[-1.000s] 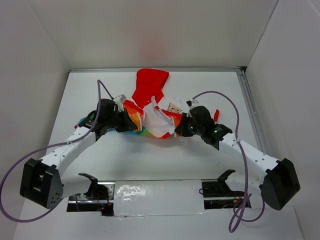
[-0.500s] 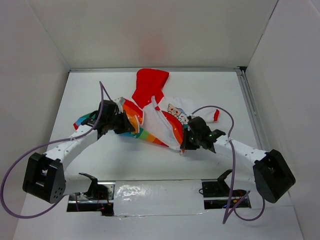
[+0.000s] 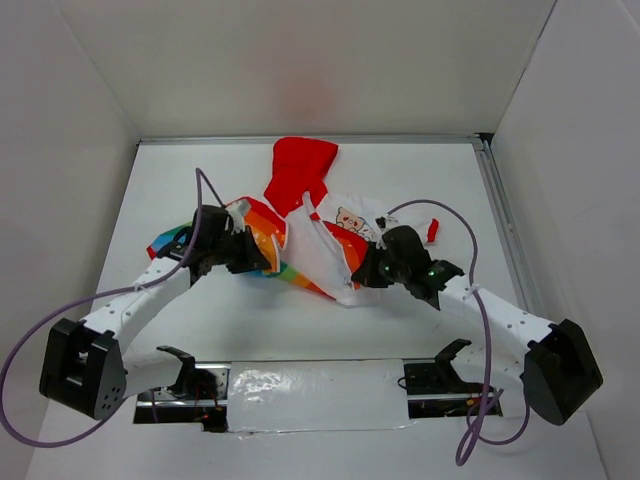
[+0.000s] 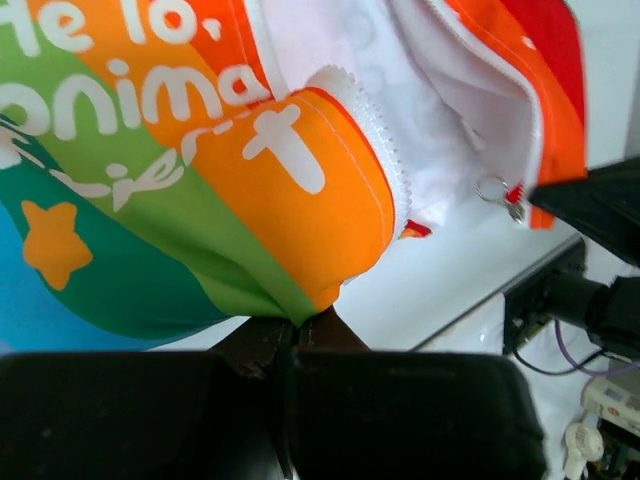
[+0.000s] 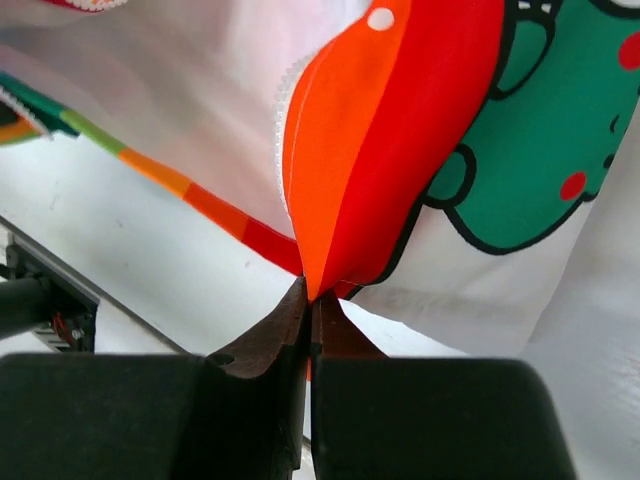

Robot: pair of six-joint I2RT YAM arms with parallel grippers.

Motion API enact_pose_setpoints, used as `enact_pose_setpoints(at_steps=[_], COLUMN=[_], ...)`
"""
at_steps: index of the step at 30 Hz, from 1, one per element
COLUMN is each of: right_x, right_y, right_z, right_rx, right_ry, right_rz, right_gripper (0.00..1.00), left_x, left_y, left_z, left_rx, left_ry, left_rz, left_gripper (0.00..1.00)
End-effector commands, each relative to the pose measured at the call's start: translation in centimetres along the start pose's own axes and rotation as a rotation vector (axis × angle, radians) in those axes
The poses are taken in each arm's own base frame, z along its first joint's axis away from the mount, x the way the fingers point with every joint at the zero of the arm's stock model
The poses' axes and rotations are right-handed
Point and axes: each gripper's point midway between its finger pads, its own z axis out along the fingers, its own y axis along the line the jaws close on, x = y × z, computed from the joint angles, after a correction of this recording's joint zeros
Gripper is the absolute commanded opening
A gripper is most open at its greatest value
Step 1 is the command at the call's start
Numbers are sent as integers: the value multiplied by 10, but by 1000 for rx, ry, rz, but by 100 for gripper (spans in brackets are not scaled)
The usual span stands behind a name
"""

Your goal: Zip up the jacket

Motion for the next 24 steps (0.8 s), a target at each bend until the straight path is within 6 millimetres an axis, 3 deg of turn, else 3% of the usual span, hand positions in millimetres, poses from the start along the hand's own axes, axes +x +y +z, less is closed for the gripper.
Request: enact_pose_setpoints(at_steps=[1,3,9,13,18,20,24], right_x=[-24,-22,-45,-35,2,21,36], right_y=[11,16,52,65,90,89,77], right_z=[3,6,9,22,58,73,92], right_rx=[-29,-61,-260,-305,-322,-316,-224], right_ry=[-63,-51,-167,-107,39,103,143], right_rz=[0,-1,-8,-44,-68,-63,-68], right_gripper=[0,0,0,0,0,0,0], left_x=[4,9,19,13,8,7,-2], left_y=[-23,-34,-66,-72,-70,-72,-81], left_z=[-21,-28,-56,-66,-65,-64,-67], left_rx=[107,174,342,340,308,317,334], left_ry=[-13,-10,-13,-52,-50,-43,-61], left_rz=[43,67,132,142,104,99,102], left_gripper=[0,0,2,9,6,3,3])
